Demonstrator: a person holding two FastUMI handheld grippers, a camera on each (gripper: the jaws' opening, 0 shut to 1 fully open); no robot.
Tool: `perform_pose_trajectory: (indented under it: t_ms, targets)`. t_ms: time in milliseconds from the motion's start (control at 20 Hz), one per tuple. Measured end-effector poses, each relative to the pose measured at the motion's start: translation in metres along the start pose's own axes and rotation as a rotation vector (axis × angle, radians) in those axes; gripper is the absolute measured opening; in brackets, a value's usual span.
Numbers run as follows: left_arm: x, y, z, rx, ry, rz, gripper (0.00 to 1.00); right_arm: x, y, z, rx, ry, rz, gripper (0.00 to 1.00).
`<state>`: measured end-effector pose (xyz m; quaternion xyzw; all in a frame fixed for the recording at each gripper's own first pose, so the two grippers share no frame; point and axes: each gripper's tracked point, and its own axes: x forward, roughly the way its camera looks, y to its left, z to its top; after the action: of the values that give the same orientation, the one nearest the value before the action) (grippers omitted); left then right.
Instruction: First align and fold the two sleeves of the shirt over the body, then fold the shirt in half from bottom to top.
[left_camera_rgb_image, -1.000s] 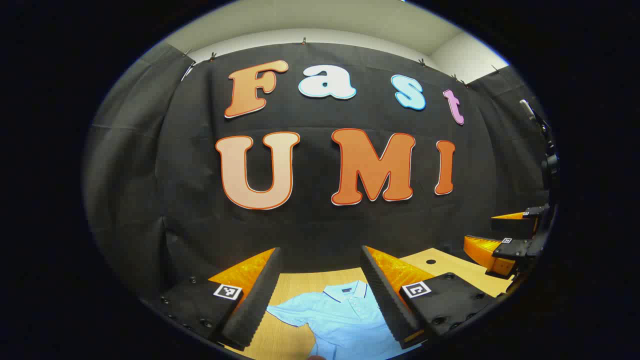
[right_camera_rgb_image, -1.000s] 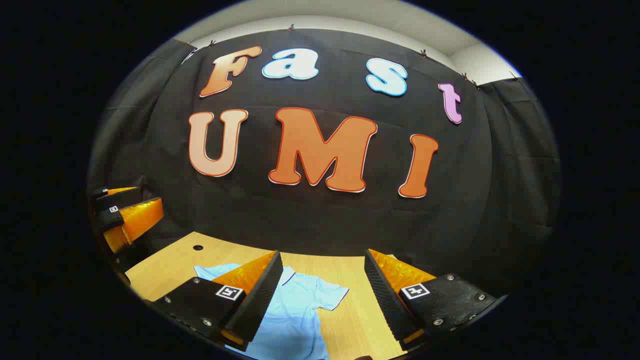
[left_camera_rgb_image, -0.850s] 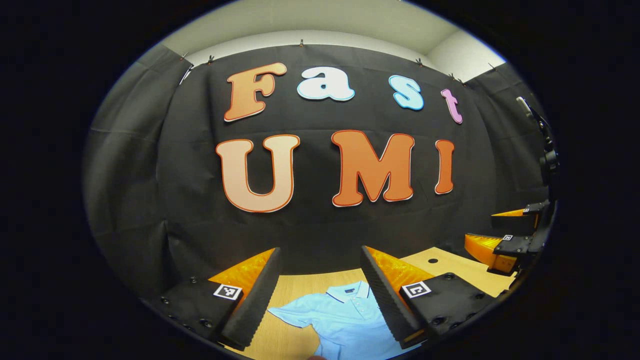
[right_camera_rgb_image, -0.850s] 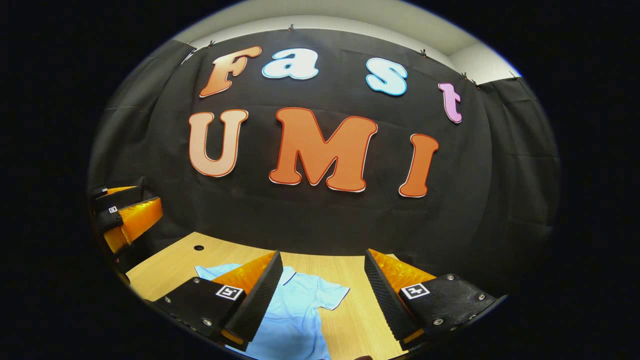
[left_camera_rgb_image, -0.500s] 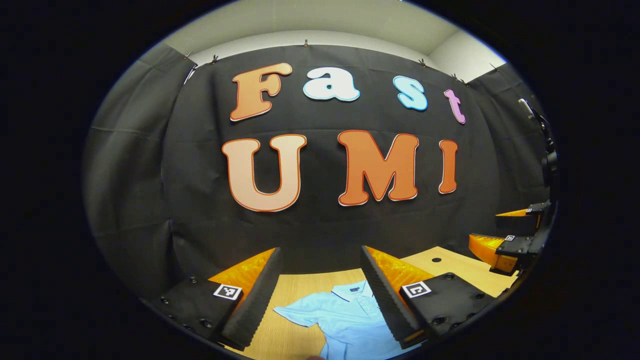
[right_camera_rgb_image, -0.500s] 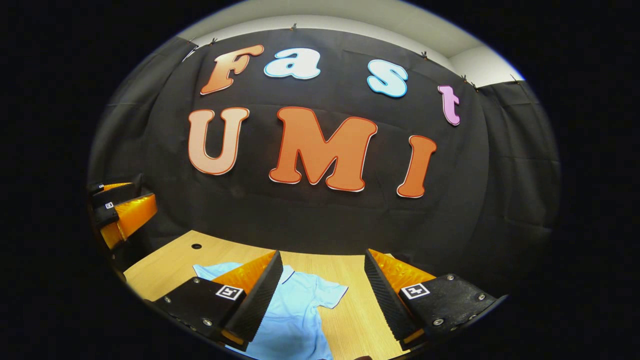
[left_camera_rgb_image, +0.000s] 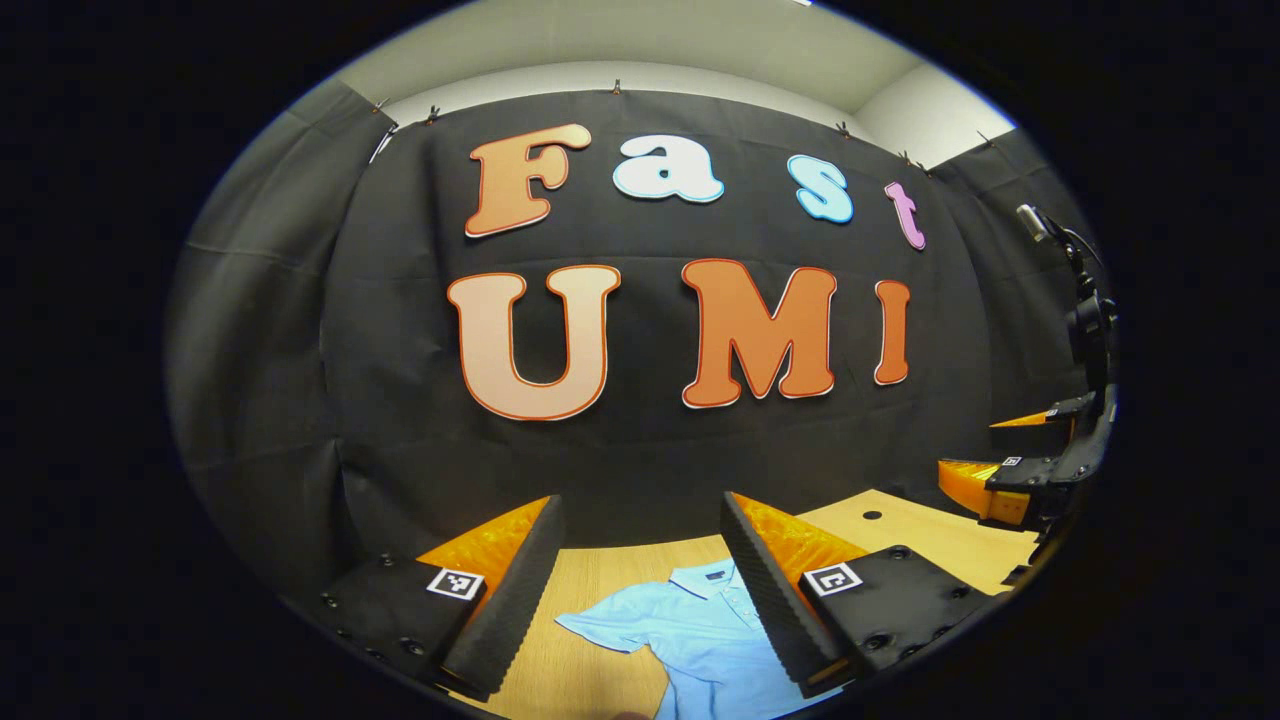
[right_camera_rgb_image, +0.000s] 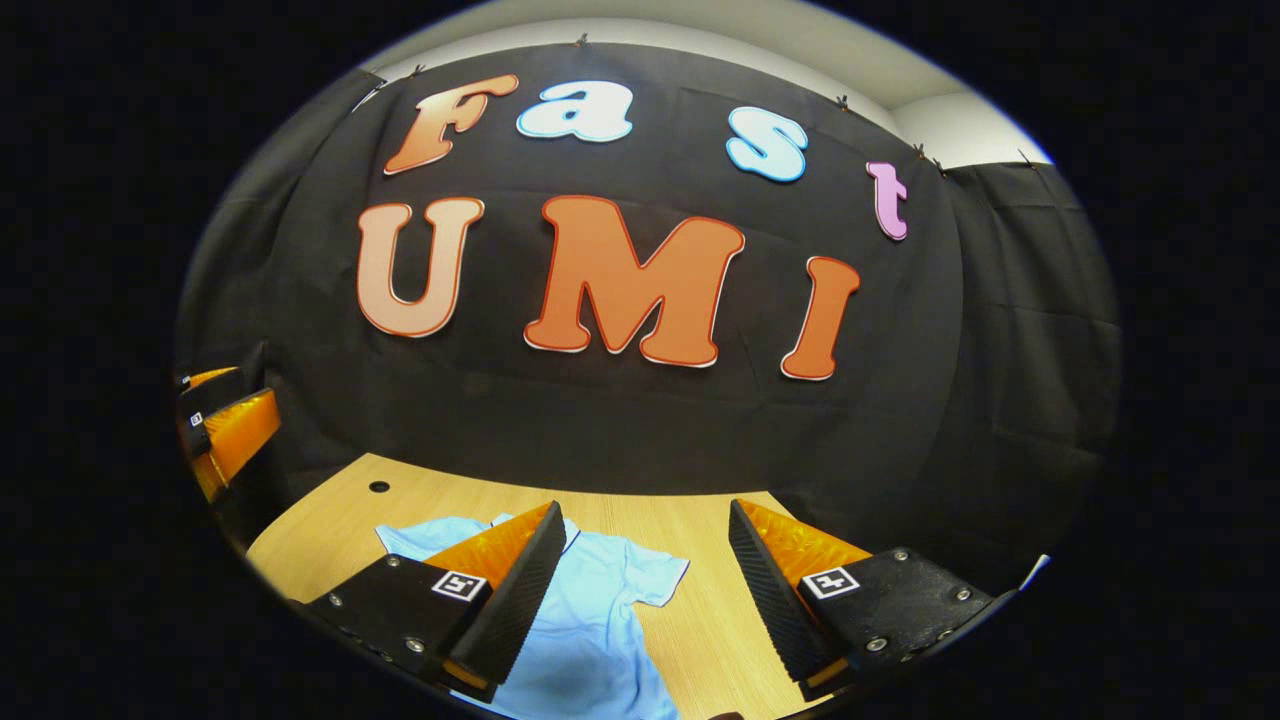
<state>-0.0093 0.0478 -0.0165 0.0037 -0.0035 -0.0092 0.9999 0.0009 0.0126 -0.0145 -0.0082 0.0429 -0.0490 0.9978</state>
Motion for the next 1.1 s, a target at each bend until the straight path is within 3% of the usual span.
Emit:
perform_pose_trajectory:
  t_ms: [450,700,1100]
  targets:
    - [0.015,-0.012,0.004,0.029,-0.003,0.063,1.0,0.073,-0.012,-0.061,-0.013,0.224,0.048,0.98]
    - [0.023,-0.02,0.006,0.066,0.02,0.117,1.0,0.122,-0.014,-0.091,0.009,0.335,0.12,0.97]
    - [0.04,-0.037,0.001,0.069,0.052,0.164,1.0,0.192,-0.034,-0.164,-0.012,0.556,0.111,0.97]
